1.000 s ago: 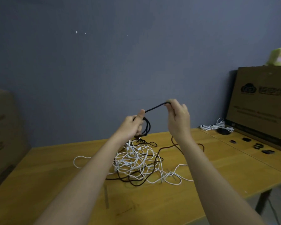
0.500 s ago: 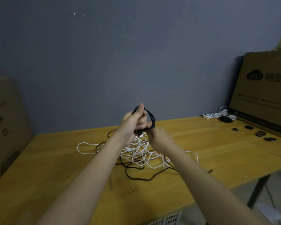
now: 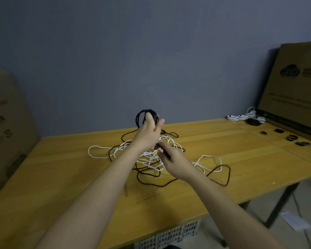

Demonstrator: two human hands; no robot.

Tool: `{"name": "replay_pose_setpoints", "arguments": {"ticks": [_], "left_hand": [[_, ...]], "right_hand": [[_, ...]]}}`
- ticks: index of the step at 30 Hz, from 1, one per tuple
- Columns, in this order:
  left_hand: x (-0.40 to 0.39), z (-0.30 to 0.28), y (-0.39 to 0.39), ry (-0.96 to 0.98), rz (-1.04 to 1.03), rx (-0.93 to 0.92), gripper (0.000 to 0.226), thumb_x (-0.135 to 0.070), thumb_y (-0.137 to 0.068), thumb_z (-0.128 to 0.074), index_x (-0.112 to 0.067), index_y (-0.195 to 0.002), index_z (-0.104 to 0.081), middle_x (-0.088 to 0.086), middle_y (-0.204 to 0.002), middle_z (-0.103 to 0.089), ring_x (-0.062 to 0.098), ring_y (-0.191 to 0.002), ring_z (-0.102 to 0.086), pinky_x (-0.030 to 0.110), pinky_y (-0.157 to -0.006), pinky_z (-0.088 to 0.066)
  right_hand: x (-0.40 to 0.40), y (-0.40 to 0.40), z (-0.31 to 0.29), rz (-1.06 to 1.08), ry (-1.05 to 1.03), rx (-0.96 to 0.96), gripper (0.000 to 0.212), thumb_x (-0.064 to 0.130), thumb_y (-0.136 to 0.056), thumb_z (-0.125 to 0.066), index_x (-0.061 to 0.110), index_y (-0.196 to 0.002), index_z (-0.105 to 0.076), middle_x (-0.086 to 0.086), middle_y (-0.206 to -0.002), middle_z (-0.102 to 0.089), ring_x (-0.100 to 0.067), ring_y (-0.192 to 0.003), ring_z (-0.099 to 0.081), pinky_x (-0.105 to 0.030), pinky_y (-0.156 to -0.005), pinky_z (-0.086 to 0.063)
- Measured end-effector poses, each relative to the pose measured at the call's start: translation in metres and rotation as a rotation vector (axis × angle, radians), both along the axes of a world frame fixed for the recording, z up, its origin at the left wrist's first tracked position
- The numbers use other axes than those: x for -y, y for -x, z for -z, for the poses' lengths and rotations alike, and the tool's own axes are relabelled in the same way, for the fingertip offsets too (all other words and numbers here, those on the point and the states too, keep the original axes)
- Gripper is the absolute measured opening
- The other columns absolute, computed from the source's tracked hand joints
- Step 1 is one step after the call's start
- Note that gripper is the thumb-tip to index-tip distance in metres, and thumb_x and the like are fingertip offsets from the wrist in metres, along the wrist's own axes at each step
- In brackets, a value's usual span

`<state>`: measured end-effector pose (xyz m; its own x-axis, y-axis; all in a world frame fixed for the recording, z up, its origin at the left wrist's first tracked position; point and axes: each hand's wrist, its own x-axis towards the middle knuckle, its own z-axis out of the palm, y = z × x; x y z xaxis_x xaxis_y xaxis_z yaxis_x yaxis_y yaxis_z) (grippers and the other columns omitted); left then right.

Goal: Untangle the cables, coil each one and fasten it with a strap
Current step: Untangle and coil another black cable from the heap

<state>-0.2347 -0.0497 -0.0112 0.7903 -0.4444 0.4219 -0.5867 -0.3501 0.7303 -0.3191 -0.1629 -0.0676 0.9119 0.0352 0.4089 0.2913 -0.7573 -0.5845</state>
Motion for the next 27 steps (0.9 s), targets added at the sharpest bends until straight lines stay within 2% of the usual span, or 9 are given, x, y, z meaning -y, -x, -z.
{"name": "replay_pose_setpoints", "arguments": {"ticks": [3,6,8,10,12,15,20,23,27], "left_hand": [[-0.008,0.002,0.003,-0.262,0.008,-0.018,0.033,-0.046,-0.100,-0.034,-0.013,-0.101,-0.032,-0.001,-0.092,-0.062,0.021,-0.086,-0.062,0.043,-0.080,-0.050],[-0.014,0.001,0.010,-0.431,0.032,-0.028,0.031,-0.045,-0.101,-0.034,-0.016,-0.090,-0.039,-0.004,-0.082,-0.053,0.017,-0.079,-0.055,0.033,-0.065,-0.037],[-0.018,0.001,0.015,-0.362,0.121,-0.104,0.035,-0.048,-0.100,-0.038,-0.022,-0.077,-0.045,-0.006,-0.071,-0.051,0.016,-0.072,-0.057,0.029,-0.060,-0.036],[-0.021,-0.001,0.020,-0.294,0.223,-0.174,0.042,-0.057,-0.094,-0.044,-0.021,-0.074,-0.052,-0.008,-0.060,-0.050,0.009,-0.056,-0.050,0.025,-0.058,-0.038],[-0.021,-0.002,0.021,-0.275,0.245,-0.152,0.047,-0.058,-0.086,-0.057,-0.012,-0.078,-0.057,-0.005,-0.061,-0.050,0.008,-0.054,-0.047,0.023,-0.057,-0.038],[-0.024,-0.002,0.017,-0.124,0.224,-0.167,0.037,-0.046,-0.084,-0.067,-0.012,-0.074,-0.057,-0.004,-0.060,-0.048,0.010,-0.054,-0.045,0.020,-0.055,-0.038],[-0.021,0.003,0.021,0.122,0.367,-0.403,0.042,-0.037,-0.097,-0.050,-0.019,-0.062,-0.038,-0.008,-0.045,-0.028,0.011,-0.041,-0.025,0.027,-0.060,-0.040],[-0.012,-0.001,0.033,0.282,0.397,-0.560,0.047,-0.056,-0.088,-0.044,-0.019,-0.060,-0.038,-0.006,-0.043,-0.028,0.009,-0.036,-0.020,0.022,-0.050,-0.039],[-0.004,-0.004,0.038,0.260,0.412,-0.624,0.054,-0.067,-0.080,-0.037,-0.016,-0.061,-0.039,-0.006,-0.041,-0.028,0.008,-0.033,-0.020,0.020,-0.045,-0.039]], "right_hand": [[0.010,0.003,-0.012,0.020,0.114,0.239,0.018,0.015,-0.095,-0.055,0.013,-0.107,-0.068,0.011,-0.072,-0.056,0.000,-0.058,-0.046,-0.020,-0.056,-0.033],[0.026,0.002,-0.022,0.070,0.097,0.292,0.015,0.025,-0.089,-0.067,0.015,-0.099,-0.072,0.002,-0.079,-0.067,-0.006,-0.068,-0.055,-0.025,-0.064,-0.046],[0.034,0.002,-0.028,0.142,0.000,0.159,0.027,0.046,-0.081,-0.069,0.021,-0.091,-0.072,0.002,-0.073,-0.067,-0.016,-0.068,-0.060,-0.038,-0.063,-0.051],[0.037,0.003,-0.029,0.131,-0.049,0.053,0.026,0.052,-0.079,-0.066,0.027,-0.084,-0.071,0.004,-0.072,-0.067,-0.017,-0.070,-0.060,-0.042,-0.067,-0.050],[0.035,0.004,-0.025,0.028,-0.146,-0.038,0.008,0.037,-0.089,-0.062,0.033,-0.085,-0.068,0.009,-0.074,-0.066,-0.009,-0.071,-0.060,-0.038,-0.072,-0.052],[0.034,0.010,-0.018,-0.047,-0.327,-0.098,0.014,0.019,-0.096,-0.056,0.029,-0.095,-0.064,0.007,-0.071,-0.061,-0.003,-0.063,-0.055,-0.023,-0.064,-0.049],[0.031,0.016,-0.025,-0.033,-0.581,0.061,0.018,0.020,-0.089,-0.067,0.026,-0.106,-0.064,0.006,-0.089,-0.064,0.003,-0.078,-0.057,-0.015,-0.071,-0.045],[0.023,0.014,-0.034,-0.071,-0.484,0.014,0.035,0.033,-0.085,-0.070,0.029,-0.119,-0.060,0.010,-0.114,-0.061,0.010,-0.091,-0.055,-0.011,-0.079,-0.044],[0.022,0.014,-0.037,-0.115,-0.585,-0.079,0.013,0.019,-0.090,-0.063,0.025,-0.101,-0.064,0.011,-0.094,-0.068,0.005,-0.087,-0.063,-0.011,-0.076,-0.046]]}}
